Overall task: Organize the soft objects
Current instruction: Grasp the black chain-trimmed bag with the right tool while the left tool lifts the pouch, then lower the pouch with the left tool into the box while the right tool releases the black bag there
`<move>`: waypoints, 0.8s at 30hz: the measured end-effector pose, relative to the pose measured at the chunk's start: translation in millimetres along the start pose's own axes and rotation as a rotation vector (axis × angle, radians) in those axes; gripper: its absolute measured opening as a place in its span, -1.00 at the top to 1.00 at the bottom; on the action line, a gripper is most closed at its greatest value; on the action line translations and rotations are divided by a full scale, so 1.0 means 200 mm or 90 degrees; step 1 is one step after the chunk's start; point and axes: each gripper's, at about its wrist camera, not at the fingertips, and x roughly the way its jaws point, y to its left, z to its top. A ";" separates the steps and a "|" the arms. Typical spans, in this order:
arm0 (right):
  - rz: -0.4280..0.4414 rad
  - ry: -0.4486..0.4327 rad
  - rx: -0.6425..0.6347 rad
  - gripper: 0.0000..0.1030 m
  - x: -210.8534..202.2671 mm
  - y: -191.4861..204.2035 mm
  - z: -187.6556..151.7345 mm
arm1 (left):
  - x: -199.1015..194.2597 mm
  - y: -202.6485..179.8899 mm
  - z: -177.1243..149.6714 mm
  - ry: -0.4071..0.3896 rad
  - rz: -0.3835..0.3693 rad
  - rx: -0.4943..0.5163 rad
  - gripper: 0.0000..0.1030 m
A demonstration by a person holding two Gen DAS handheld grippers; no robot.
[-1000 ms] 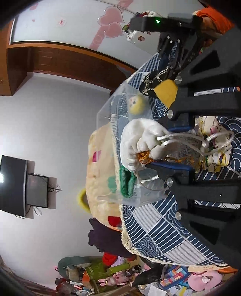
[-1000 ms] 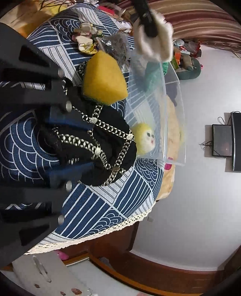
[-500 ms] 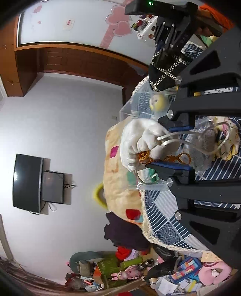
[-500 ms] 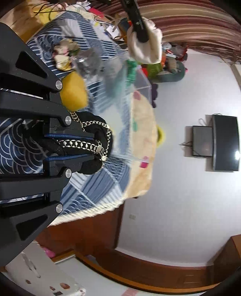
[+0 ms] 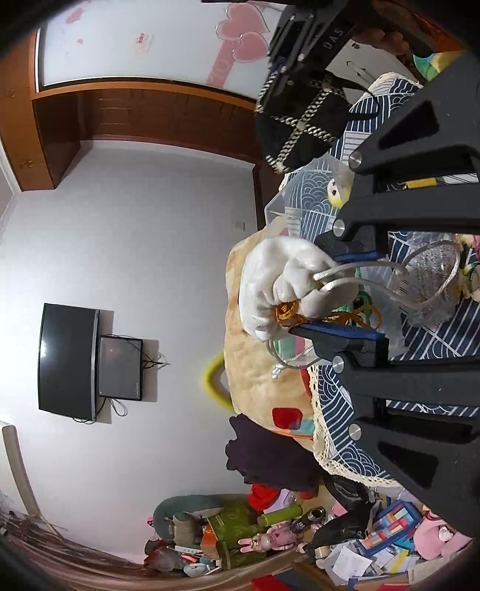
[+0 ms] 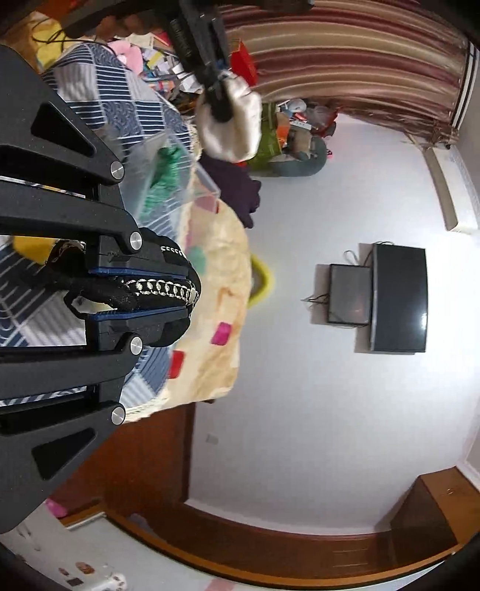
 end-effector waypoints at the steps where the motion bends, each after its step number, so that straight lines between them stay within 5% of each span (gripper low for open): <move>1: 0.000 -0.004 -0.003 0.76 0.01 0.01 0.02 | 0.01 0.00 0.00 0.003 -0.001 0.000 0.48; 11: -0.006 0.006 -0.006 0.76 0.24 0.05 0.09 | 0.27 -0.02 -0.01 0.063 -0.008 0.008 0.48; 24: 0.013 0.100 -0.021 0.76 0.50 0.08 0.00 | 0.56 -0.07 -0.12 0.153 -0.021 0.030 0.48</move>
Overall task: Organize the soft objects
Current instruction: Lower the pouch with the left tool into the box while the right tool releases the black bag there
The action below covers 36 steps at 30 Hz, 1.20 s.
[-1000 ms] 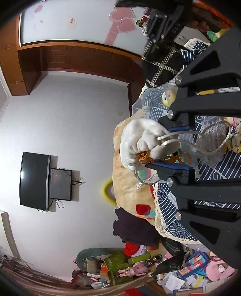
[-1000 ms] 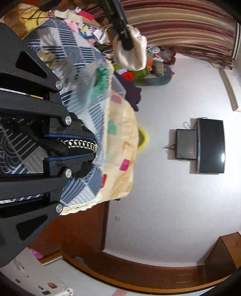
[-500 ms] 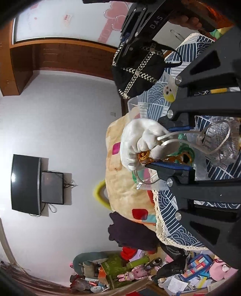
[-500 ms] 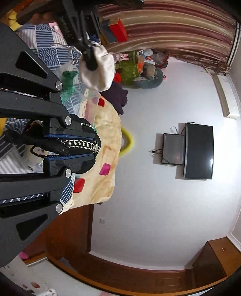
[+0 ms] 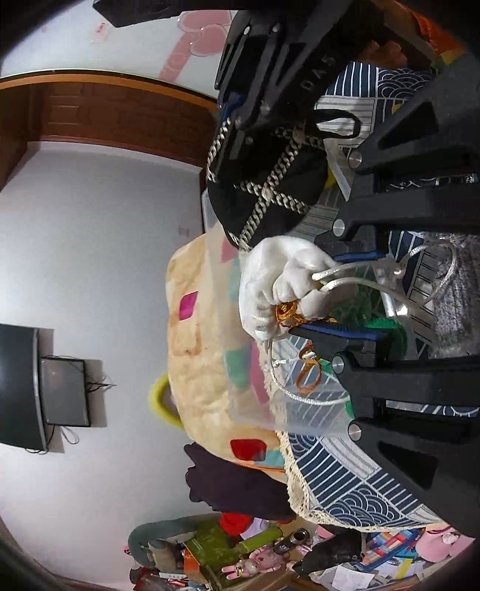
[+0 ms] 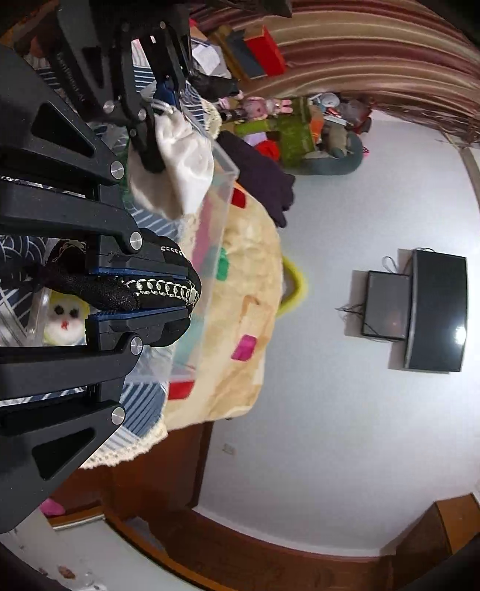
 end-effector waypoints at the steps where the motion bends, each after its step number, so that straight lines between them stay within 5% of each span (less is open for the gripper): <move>1: 0.003 0.008 0.000 0.76 0.02 0.00 0.00 | 0.02 -0.01 0.00 0.007 -0.002 0.001 0.48; 11: 0.018 0.074 -0.007 0.69 0.10 -0.02 -0.04 | 0.09 -0.03 -0.01 0.041 -0.001 0.009 0.30; 15: 0.014 0.077 0.015 0.41 0.09 -0.04 -0.05 | 0.06 -0.04 -0.01 0.037 0.000 0.016 0.09; 36: 0.028 -0.053 0.012 -0.09 -0.33 -0.05 -0.02 | -0.50 0.01 -0.05 -0.097 0.006 0.001 -0.48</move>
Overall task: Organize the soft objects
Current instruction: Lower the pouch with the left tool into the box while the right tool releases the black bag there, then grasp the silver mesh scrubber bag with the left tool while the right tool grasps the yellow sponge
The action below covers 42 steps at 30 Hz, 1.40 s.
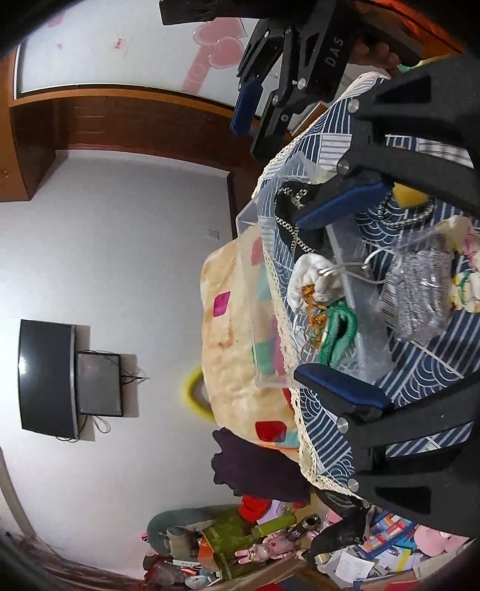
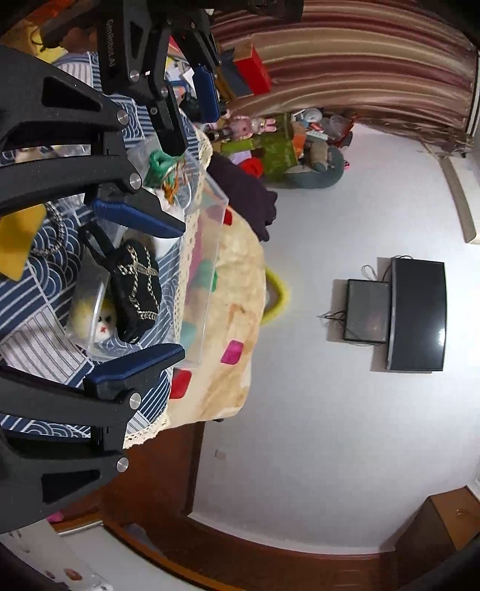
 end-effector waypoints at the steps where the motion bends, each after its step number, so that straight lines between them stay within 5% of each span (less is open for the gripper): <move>1: 0.003 -0.002 0.002 -0.10 -0.01 0.00 -0.01 | -0.02 0.00 -0.01 -0.003 0.003 0.002 -0.52; 9: 0.003 0.010 -0.003 -0.17 -0.06 0.07 -0.14 | -0.07 0.01 -0.18 0.021 0.025 0.006 -0.69; 20: 0.042 0.096 0.013 -0.18 0.07 0.14 -0.33 | 0.06 0.01 -0.43 0.118 -0.016 -0.029 -0.70; 27: 0.055 0.141 0.021 -0.18 0.11 0.17 -0.45 | 0.17 -0.02 -0.48 0.153 -0.014 -0.023 -0.74; 34: 0.033 0.156 0.032 -0.40 0.12 0.14 -0.50 | 0.28 -0.02 -0.48 0.158 -0.004 -0.029 -0.73; 39: 0.025 0.152 0.053 -0.35 0.12 0.09 -0.50 | 0.28 -0.03 -0.50 0.144 -0.010 -0.023 -0.32; 42: 0.020 0.152 0.059 -0.02 0.11 0.06 -0.50 | 0.26 -0.03 -0.51 0.137 -0.011 -0.021 -0.16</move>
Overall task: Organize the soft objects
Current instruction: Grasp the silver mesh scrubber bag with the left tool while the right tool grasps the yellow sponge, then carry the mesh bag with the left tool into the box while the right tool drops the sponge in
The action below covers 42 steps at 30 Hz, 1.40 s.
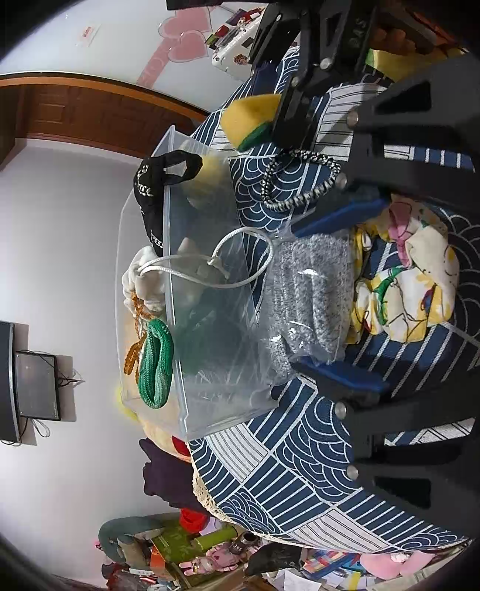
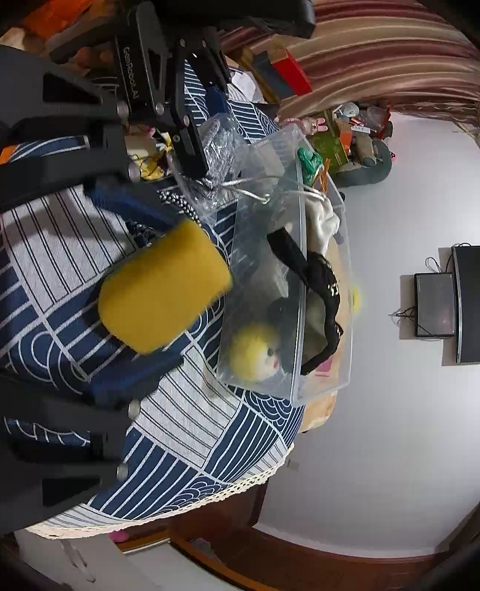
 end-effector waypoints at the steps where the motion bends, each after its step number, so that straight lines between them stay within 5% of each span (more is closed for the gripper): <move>1: 0.001 0.001 0.001 0.00 0.00 -0.01 0.00 | -0.01 0.00 -0.01 -0.005 -0.004 0.001 -0.08; 10: -0.015 -0.040 0.000 0.11 -0.09 0.00 0.02 | -0.16 -0.02 -0.02 -0.047 0.005 0.010 0.17; 30: -0.046 -0.142 0.001 0.11 -0.29 -0.07 0.24 | -0.55 0.04 0.24 -0.199 0.019 -0.024 0.18; 42: -0.041 -0.182 -0.009 0.11 -0.23 -0.02 0.42 | -0.46 0.12 0.42 -0.217 0.035 -0.040 0.18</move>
